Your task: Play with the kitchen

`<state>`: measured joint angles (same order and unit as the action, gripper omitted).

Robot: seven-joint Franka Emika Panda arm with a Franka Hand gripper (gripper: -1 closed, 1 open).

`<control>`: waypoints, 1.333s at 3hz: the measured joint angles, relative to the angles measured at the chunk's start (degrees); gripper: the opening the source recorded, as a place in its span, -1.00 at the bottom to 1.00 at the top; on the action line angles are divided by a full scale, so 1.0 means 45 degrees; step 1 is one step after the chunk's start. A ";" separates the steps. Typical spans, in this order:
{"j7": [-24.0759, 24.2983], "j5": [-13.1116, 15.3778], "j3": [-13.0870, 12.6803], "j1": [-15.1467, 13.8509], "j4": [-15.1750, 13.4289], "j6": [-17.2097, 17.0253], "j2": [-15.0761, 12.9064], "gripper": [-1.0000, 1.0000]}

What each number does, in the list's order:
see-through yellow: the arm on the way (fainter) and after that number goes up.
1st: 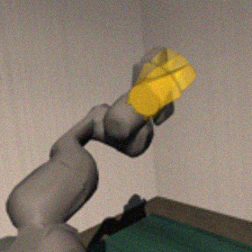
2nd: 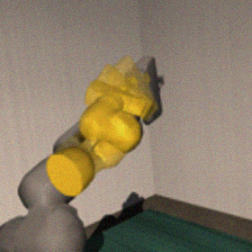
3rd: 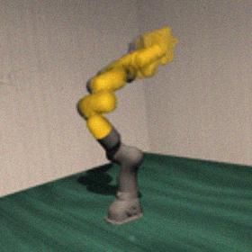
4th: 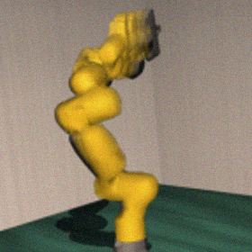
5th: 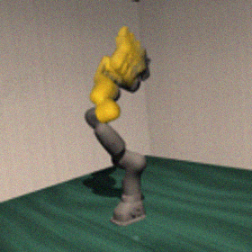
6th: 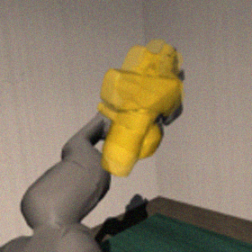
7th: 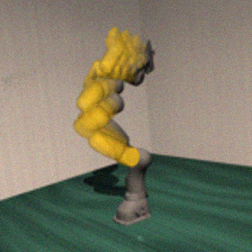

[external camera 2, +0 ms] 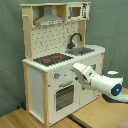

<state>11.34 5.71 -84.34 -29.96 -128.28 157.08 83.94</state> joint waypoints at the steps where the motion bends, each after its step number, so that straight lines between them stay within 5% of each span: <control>1: -0.1226 0.0006 0.0368 0.0117 -0.0073 -0.0015 0.0001 1.00; 4: -0.4513 0.0046 0.2023 0.1615 -0.1389 -0.0068 0.0082 1.00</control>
<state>-8.97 5.92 -75.24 -22.70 -134.53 156.78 84.31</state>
